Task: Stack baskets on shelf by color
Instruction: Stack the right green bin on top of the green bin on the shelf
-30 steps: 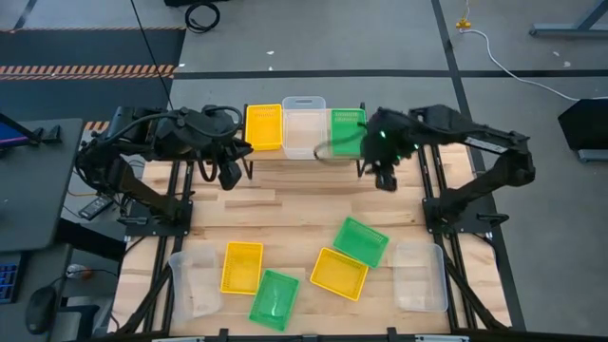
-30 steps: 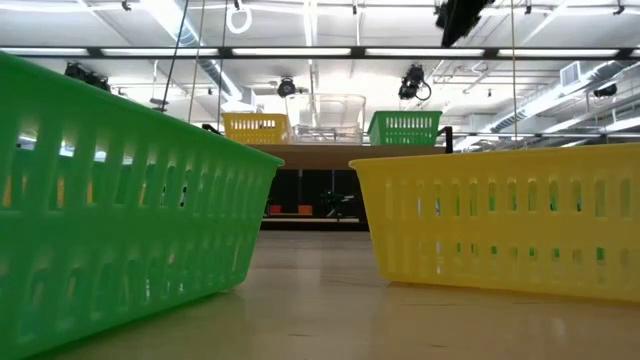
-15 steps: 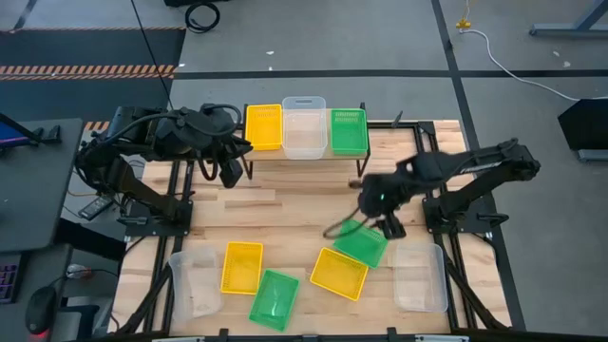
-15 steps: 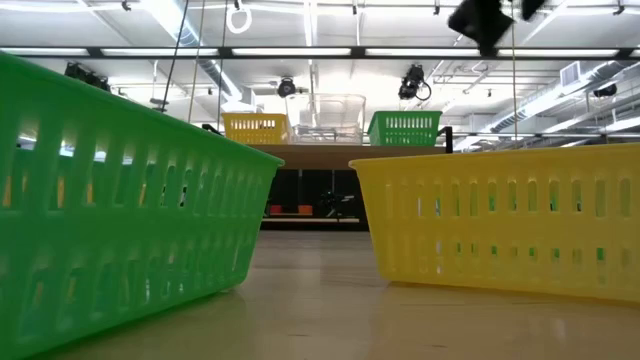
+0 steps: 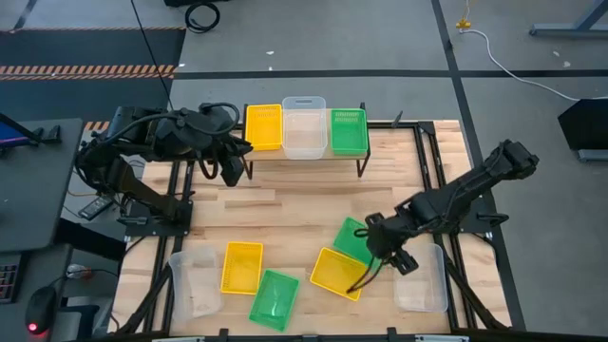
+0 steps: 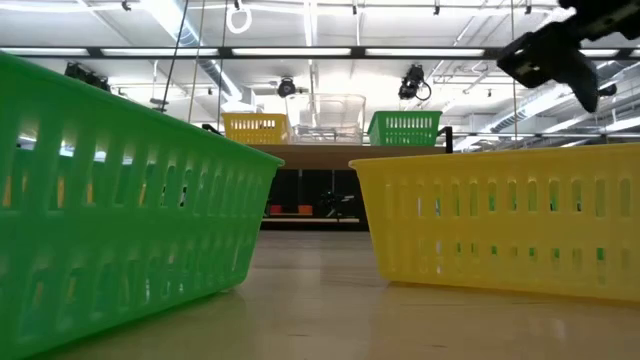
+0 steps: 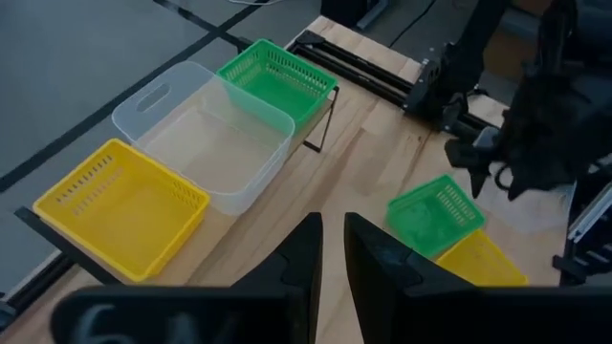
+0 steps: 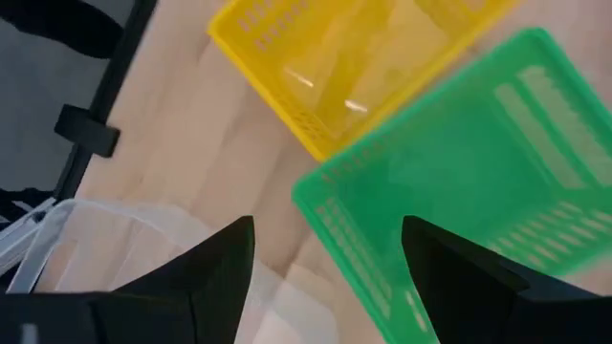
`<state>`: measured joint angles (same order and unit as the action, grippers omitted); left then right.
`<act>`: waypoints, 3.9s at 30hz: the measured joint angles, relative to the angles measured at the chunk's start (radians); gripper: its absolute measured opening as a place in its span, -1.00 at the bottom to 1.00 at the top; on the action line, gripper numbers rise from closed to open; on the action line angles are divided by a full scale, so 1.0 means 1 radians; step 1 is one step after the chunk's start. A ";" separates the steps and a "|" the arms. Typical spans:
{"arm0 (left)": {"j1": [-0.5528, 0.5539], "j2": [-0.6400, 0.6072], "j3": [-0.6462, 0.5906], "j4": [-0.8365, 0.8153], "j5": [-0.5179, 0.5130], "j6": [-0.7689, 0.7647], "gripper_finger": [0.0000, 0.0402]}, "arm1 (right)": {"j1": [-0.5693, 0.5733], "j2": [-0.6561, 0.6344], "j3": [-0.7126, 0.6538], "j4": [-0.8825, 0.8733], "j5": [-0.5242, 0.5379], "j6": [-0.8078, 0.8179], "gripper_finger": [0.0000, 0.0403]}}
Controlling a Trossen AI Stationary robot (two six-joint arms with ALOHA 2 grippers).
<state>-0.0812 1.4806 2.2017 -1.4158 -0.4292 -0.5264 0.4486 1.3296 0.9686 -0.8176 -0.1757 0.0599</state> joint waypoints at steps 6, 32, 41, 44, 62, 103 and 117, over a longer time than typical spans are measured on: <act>-0.021 0.025 0.000 0.012 -0.023 -0.046 -0.74 | 0.056 0.019 -0.075 0.067 0.046 -0.045 0.34; -0.053 0.094 -0.001 0.072 -0.039 -0.090 -0.74 | 0.043 0.206 -0.107 0.023 0.193 -0.058 -0.94; -0.053 0.094 -0.001 0.072 -0.038 -0.038 -0.74 | 0.014 0.118 0.088 -0.166 0.273 -0.114 -0.96; -0.053 0.094 -0.001 0.071 -0.038 -0.030 -0.74 | 0.008 0.082 0.202 -0.243 0.330 -0.116 -0.96; -0.059 0.094 0.000 0.176 -0.016 0.093 -0.74 | -0.448 0.059 0.659 -0.374 0.547 -0.281 -0.96; -0.080 0.093 0.000 0.187 -0.011 0.066 -0.74 | -0.822 0.061 0.482 -0.245 0.313 -0.421 -0.72; -0.087 0.093 0.000 0.197 -0.011 0.065 -0.74 | -0.828 0.061 0.481 -0.156 0.327 -0.427 -0.39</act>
<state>-0.1680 1.5734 2.2016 -1.2192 -0.4405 -0.4610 -0.3797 1.3903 1.4495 -0.9740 0.1514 -0.3667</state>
